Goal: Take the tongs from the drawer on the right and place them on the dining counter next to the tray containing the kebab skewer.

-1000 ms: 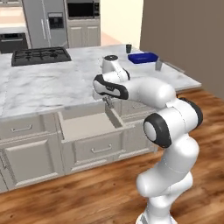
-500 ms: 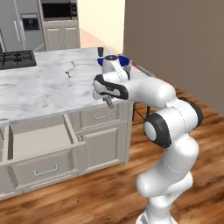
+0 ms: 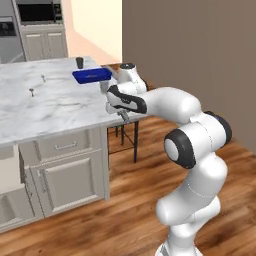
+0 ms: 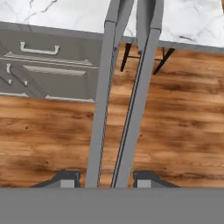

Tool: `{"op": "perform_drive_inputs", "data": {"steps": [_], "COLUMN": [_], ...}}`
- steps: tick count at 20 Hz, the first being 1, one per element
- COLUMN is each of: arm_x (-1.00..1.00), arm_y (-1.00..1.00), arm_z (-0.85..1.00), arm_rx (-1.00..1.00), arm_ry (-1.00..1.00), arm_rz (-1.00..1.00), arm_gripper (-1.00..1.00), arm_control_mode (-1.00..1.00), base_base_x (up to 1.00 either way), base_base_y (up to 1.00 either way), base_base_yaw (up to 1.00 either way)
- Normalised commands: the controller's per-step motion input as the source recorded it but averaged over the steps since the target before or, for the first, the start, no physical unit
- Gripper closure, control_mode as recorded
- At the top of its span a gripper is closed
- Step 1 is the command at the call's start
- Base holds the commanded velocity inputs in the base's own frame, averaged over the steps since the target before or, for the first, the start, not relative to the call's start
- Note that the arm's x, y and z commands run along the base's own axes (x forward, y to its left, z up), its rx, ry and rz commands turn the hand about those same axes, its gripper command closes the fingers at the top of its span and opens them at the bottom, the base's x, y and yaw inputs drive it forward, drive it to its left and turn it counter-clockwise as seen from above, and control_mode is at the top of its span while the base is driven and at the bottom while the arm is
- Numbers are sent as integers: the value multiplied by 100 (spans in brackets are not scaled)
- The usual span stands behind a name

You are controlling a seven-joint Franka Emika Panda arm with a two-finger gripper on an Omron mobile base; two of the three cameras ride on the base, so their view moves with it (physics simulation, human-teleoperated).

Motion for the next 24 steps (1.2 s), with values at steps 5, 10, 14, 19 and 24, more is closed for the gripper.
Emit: {"op": "perform_drive_inputs", "data": {"steps": [5,10,14,19,24], "arm_x": [0,0,0,0,0], "arm_y": [0,0,0,0,0], "arm_z": [0,0,0,0,0], "arm_rx": [0,0,0,0,0], "arm_ry": [0,0,0,0,0], "arm_rz": [0,0,0,0,0], "arm_gripper": [100,100,100,100,100], "arm_control_mode": [100,100,100,100,100], "base_base_x": [52,93,100,100,73], "base_base_y": [-100,-100,-100,-100,-99], "base_base_yaw": [-7,-1,0,9,51]}}
